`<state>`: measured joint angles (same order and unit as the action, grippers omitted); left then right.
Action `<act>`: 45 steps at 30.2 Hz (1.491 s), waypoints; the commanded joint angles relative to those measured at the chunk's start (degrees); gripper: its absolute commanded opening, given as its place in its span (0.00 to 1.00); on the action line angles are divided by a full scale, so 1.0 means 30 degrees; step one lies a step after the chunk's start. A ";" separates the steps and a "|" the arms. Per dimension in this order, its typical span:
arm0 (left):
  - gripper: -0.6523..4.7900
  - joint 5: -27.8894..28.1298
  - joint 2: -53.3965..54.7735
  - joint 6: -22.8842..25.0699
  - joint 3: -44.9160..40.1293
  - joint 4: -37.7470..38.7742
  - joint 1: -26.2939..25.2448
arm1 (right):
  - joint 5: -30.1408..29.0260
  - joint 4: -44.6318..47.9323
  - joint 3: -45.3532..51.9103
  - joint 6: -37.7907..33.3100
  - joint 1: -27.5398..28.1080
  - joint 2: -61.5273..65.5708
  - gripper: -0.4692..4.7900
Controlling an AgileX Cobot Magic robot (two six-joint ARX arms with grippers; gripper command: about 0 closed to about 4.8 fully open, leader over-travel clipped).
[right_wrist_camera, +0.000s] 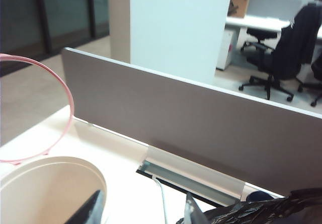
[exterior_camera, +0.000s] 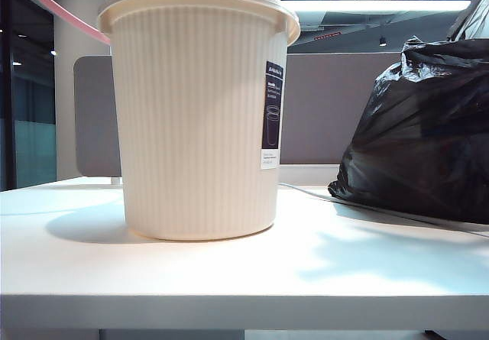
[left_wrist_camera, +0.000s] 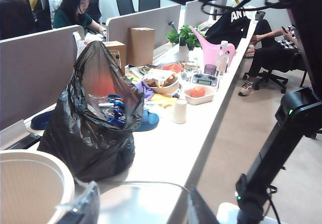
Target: Open the ring lid of the trash can, pull out the black garbage bag inside, and place it on the table.
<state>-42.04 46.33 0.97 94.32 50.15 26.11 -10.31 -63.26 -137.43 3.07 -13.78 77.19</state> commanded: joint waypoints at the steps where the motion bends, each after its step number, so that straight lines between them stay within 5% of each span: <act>1: 0.53 0.0568 -0.0780 -0.0335 -0.0248 0.0415 0.0007 | 0.0029 -0.0299 0.0918 0.0058 -0.0313 -0.1224 0.48; 6: 0.53 0.2514 -0.1923 -0.0328 -0.0903 0.1501 0.0000 | -0.0066 -0.0058 0.4014 0.0058 -0.0313 -0.3920 0.48; 27: 0.53 0.2994 -0.6258 -0.1100 -0.6470 0.0670 0.0000 | -0.1282 0.5406 2.0990 -0.0991 -0.0299 -1.5773 0.42; 45: 0.51 0.2958 -0.8480 -0.2528 -1.3792 -0.5574 0.0000 | -0.2601 1.0411 2.9878 -0.2572 -0.0299 -2.0968 0.42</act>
<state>-33.19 20.95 -5.08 54.28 37.17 26.13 -17.69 -35.75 -48.88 -3.31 -14.63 15.07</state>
